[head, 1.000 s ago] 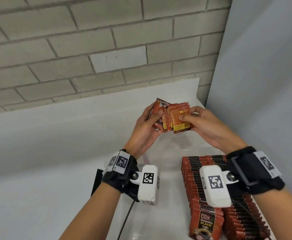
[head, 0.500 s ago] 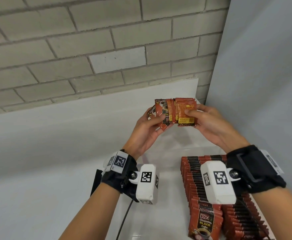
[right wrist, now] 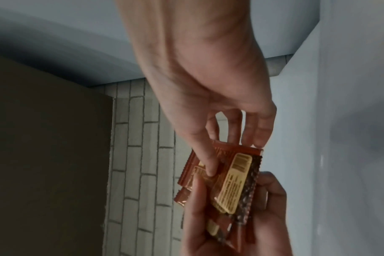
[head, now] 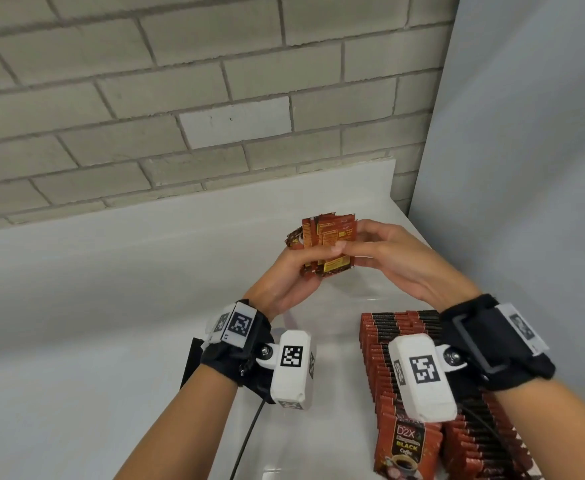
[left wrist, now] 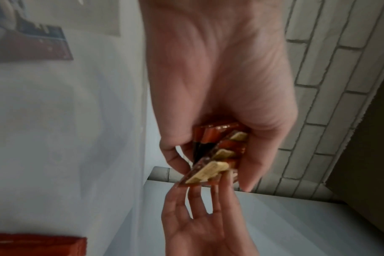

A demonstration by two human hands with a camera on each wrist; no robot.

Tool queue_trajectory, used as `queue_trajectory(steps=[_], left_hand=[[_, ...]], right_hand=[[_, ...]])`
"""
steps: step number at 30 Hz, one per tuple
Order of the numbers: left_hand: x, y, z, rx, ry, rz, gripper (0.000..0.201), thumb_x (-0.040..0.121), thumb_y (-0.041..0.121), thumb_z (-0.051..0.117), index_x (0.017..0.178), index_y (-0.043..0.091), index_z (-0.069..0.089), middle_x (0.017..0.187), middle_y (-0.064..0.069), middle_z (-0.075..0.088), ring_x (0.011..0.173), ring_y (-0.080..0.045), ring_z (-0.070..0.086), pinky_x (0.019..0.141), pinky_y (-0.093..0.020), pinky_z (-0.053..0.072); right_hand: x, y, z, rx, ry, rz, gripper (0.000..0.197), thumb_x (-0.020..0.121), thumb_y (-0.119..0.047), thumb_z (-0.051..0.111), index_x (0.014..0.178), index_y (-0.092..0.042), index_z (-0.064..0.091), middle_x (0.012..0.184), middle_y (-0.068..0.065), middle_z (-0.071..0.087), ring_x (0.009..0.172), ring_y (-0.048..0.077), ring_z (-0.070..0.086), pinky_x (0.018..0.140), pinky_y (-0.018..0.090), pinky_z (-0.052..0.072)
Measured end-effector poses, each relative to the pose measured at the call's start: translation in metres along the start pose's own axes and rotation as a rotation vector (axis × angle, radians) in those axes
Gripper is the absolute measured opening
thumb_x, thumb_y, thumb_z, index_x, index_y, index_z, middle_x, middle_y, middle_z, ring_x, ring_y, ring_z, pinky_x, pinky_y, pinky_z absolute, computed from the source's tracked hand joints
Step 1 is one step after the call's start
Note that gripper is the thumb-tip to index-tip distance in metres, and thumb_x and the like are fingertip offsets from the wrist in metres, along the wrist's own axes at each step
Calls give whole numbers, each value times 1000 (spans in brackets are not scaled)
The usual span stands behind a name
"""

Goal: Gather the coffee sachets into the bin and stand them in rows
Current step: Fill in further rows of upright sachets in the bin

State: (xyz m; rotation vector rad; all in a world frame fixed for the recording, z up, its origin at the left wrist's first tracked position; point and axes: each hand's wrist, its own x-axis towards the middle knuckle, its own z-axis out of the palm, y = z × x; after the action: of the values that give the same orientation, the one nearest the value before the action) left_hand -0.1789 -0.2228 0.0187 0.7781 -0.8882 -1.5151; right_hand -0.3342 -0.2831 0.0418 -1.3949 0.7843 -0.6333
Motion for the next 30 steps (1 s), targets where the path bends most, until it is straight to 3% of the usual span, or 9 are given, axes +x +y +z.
queue_trajectory(steps=[5, 8, 11, 13, 17, 21, 25, 28, 30], left_hand=[[2, -2, -3, -13, 53, -53, 44, 78, 0, 51, 121, 1, 58, 122, -17, 62, 120, -28, 57, 108, -45, 41], [2, -2, -1, -24, 47, -101, 33, 78, 4, 48, 109, 1, 59, 110, -16, 67, 107, -26, 63, 104, -45, 44], [2, -1, 4, -16, 62, -139, 15, 75, 6, 50, 89, 9, 54, 86, -7, 57, 82, -15, 56, 86, -34, 51], [3, -2, 6, 15, 66, -165, 16, 74, 7, 51, 90, 9, 51, 87, -9, 52, 83, -16, 52, 78, -31, 48], [0, -1, 9, 60, 43, -202, 24, 73, 10, 61, 97, 7, 55, 100, -16, 52, 101, -30, 48, 83, -34, 46], [-3, -3, 12, 88, -41, -205, 45, 70, 18, 71, 110, 7, 56, 113, -18, 55, 111, -29, 53, 96, -41, 44], [-4, 2, 11, -15, -29, -186, 56, 65, 39, 85, 108, 11, 61, 100, -9, 67, 100, -19, 66, 84, -33, 56], [-6, 6, 12, -40, 51, -184, 48, 82, 51, 58, 109, 11, 58, 99, -9, 65, 95, -18, 67, 81, -29, 57], [-6, 7, 13, -8, 83, -193, 55, 80, 54, 50, 113, 10, 56, 99, -9, 65, 94, -18, 67, 82, -29, 57]], right_hand=[[3, 6, 5, -372, 185, -61, 41, 81, -33, 74, 116, -25, 55, 122, -2, 51, 118, 16, 46, 95, 29, 39], [0, 4, 11, -479, 223, -260, 58, 81, -24, 75, 123, -36, 37, 127, -1, 35, 123, 15, 34, 100, 27, 36], [-8, -4, 13, -580, -16, -448, 63, 75, -17, 64, 123, -48, 39, 141, -7, 24, 133, 6, 19, 101, 14, 27], [-12, -5, 15, -636, -226, -451, 64, 70, -18, 61, 122, -52, 46, 151, -16, 11, 139, 0, 5, 103, 12, 21], [-10, 3, 15, -735, -311, -460, 73, 73, -27, 80, 128, -57, 42, 152, -29, -6, 144, 4, -19, 118, 52, 11], [-9, 2, 12, -732, -295, -439, 73, 71, -30, 83, 127, -52, 41, 152, -25, 5, 145, -1, -7, 119, 51, 12], [-11, 0, 16, -637, -294, -463, 74, 75, -15, 79, 131, -42, 39, 136, -14, 40, 131, 2, 36, 107, 35, 41], [-10, 0, 14, -570, -278, -431, 95, 75, -11, 79, 141, -45, 20, 132, -9, 42, 119, 3, 49, 96, 22, 48], [-9, 3, 14, -603, -272, -407, 101, 74, -17, 80, 141, -45, 11, 133, -7, 41, 115, 4, 51, 92, 20, 48]])
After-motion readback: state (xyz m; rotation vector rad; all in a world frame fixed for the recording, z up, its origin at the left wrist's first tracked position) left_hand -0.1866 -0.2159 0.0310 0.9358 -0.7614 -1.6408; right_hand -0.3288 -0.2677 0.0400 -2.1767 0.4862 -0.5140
